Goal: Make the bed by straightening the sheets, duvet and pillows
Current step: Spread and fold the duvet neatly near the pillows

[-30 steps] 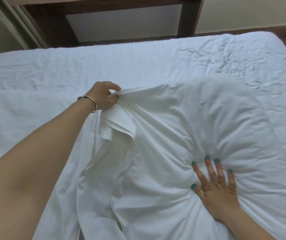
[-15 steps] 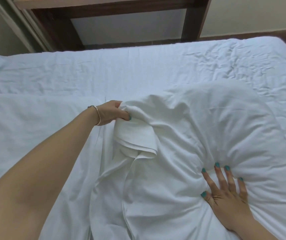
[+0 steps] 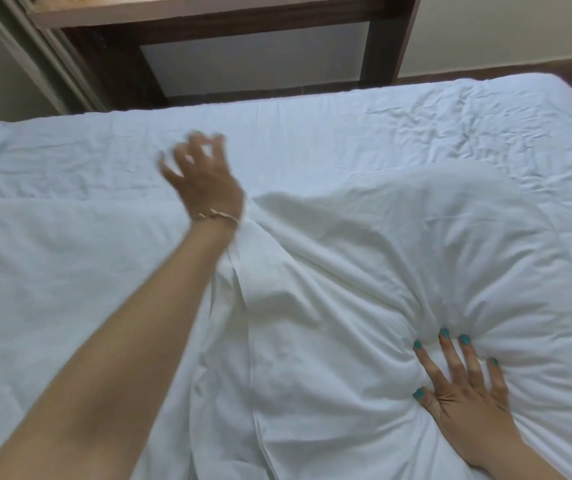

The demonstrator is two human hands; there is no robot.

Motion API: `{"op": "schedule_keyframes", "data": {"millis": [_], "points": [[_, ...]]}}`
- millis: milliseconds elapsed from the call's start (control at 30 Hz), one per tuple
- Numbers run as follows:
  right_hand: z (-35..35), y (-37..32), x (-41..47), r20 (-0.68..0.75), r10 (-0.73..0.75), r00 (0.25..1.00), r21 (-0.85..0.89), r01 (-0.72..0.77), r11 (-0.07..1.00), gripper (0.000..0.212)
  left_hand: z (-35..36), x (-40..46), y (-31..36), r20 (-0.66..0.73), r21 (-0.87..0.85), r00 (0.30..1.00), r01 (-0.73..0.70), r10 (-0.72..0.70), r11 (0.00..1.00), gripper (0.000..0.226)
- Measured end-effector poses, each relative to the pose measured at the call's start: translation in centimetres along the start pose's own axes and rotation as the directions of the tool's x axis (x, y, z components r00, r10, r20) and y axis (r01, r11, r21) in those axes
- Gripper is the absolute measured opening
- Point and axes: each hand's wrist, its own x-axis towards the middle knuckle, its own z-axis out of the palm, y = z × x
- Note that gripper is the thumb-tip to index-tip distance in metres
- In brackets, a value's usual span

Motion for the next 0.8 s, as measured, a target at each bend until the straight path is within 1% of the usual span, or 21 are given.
{"op": "schedule_keyframes", "data": {"millis": [33,67,100,133,167,200,233,267,333,367,400,433,467,500,533,567,600,633,700,767,800], "points": [[-0.1,-0.1,0.0,-0.002,0.001,1.000,0.015,-0.001,1.000,0.064,-0.1,-2.6,2.0,-0.015,-0.166,0.989,-0.148,0.148,0.975,0.034],[-0.1,-0.2,-0.1,-0.005,0.001,1.000,0.030,-0.001,1.000,0.064,0.0,-5.7,3.9,0.036,-0.357,0.944,-0.294,0.328,0.887,0.034],[-0.1,-0.3,-0.2,-0.002,0.001,1.000,0.042,-0.001,0.999,0.064,0.1,-9.1,5.1,0.216,-0.487,0.841,-0.348,0.496,0.802,0.046],[-0.2,-0.3,-0.1,0.003,-0.003,1.000,0.051,0.003,0.999,0.064,0.4,-11.8,5.0,0.447,-0.483,0.699,-0.337,0.558,0.808,0.061],[-0.3,-0.2,-0.1,0.008,-0.008,1.000,0.059,0.007,0.998,0.064,1.7,-13.4,3.4,0.640,-0.379,0.593,-0.310,0.489,0.872,0.073],[-0.2,-0.2,0.0,0.004,-0.013,1.000,0.061,0.013,0.998,0.064,3.5,-14.0,1.3,0.737,-0.255,0.573,-0.256,0.359,0.932,0.079],[0.0,-0.2,0.1,-0.005,-0.015,1.000,0.054,0.016,0.998,0.064,5.1,-13.8,-0.9,0.783,-0.154,0.578,-0.179,0.230,0.972,0.081],[0.1,-0.1,0.2,-0.014,-0.014,1.000,0.041,0.015,0.999,0.064,6.4,-13.0,-2.8,0.797,-0.098,0.590,-0.088,0.131,0.991,0.080],[0.3,0.1,0.4,0.007,-0.020,1.000,0.015,0.020,1.000,0.064,7.3,-10.8,-3.9,0.818,-0.044,0.575,0.068,-0.003,0.997,0.068],[0.3,0.3,0.5,0.034,-0.028,0.999,0.005,0.028,1.000,0.064,6.9,-10.5,-3.1,0.781,-0.031,0.624,0.091,-0.032,0.995,0.061],[0.2,0.4,0.5,0.054,-0.035,0.998,-0.004,0.035,0.999,0.064,6.0,-11.1,-1.6,0.698,-0.055,0.715,0.096,-0.030,0.994,0.056],[0.2,0.4,0.5,0.065,-0.034,0.997,-0.006,0.035,0.999,0.064,4.1,-12.4,0.3,0.600,-0.148,0.800,0.109,0.002,0.983,0.055],[0.3,0.4,0.5,0.069,-0.027,0.997,-0.003,0.028,1.000,0.064,2.0,-14.8,1.8,0.520,-0.283,0.851,0.094,0.070,0.955,0.056],[0.3,0.3,0.4,0.073,-0.019,0.997,0.000,0.019,1.000,0.064,-0.2,-18.4,2.6,0.471,-0.390,0.867,0.037,0.165,0.920,0.057],[0.3,0.1,0.3,0.081,-0.010,0.997,0.001,0.010,1.000,0.064,-2.2,-22.6,2.5,0.467,-0.423,0.848,-0.033,0.250,0.905,0.056],[0.1,0.1,0.4,0.096,-0.005,0.995,-0.002,0.005,1.000,0.063,-3.7,-26.3,1.6,0.517,-0.400,0.808,-0.064,0.282,0.914,0.057],[0.0,0.2,0.5,0.110,-0.012,0.994,-0.010,0.013,1.000,0.064,-3.9,-29.2,0.1,0.566,-0.364,0.775,-0.074,0.283,0.929,0.058],[-0.1,0.3,0.6,0.120,-0.020,0.993,-0.014,0.022,1.000,0.065,-3.6,-30.9,-1.5,0.599,-0.330,0.766,-0.031,0.235,0.943,0.059],[-0.6,0.2,0.6,0.167,-0.009,0.986,-0.008,0.010,1.000,0.066,-1.7,-31.0,-3.5,0.633,-0.294,0.759,0.055,0.152,0.954,0.056],[-1.1,-0.1,0.7,0.211,-0.019,0.977,-0.004,0.021,1.000,0.068,-1.5,-29.9,-3.5,0.602,-0.280,0.789,0.066,0.122,0.958,0.053],[-1.4,-0.2,0.7,0.222,-0.019,0.975,-0.001,0.019,1.000,0.068,-2.3,-29.5,-3.0,0.620,-0.240,0.779,0.076,0.093,0.968,0.052]]}}
